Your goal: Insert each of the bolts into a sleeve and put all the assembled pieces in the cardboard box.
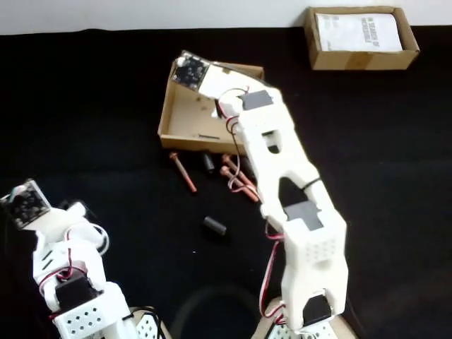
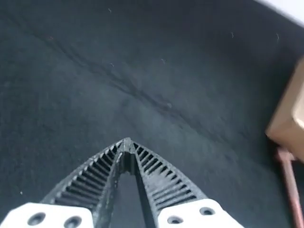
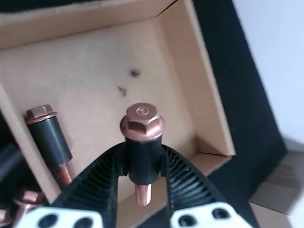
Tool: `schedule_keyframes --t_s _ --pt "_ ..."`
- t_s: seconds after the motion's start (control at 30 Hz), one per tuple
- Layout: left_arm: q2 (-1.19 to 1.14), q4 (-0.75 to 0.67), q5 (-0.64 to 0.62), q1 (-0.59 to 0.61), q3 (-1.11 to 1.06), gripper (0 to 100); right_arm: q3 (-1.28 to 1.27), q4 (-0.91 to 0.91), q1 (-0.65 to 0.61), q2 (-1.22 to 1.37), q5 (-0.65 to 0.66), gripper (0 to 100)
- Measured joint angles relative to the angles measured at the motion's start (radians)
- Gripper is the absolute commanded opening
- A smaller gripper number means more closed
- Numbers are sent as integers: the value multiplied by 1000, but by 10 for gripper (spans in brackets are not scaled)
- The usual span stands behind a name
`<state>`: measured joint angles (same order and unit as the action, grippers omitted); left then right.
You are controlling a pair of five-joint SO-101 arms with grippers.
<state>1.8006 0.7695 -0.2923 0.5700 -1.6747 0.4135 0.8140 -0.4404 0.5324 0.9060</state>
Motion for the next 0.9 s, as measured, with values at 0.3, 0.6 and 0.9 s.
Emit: schedule_keyframes --t_s 0.3,0.6,0.9 --pt "-51 -28 -101 -28 -5 9 55 17 -3 193 2 54" --pt "-66 -28 -103 -32 -5 9 155 236 -60 190 -313 88" --pt "-66 -28 -103 -32 -5 9 405 687 -144 49 -592 88"
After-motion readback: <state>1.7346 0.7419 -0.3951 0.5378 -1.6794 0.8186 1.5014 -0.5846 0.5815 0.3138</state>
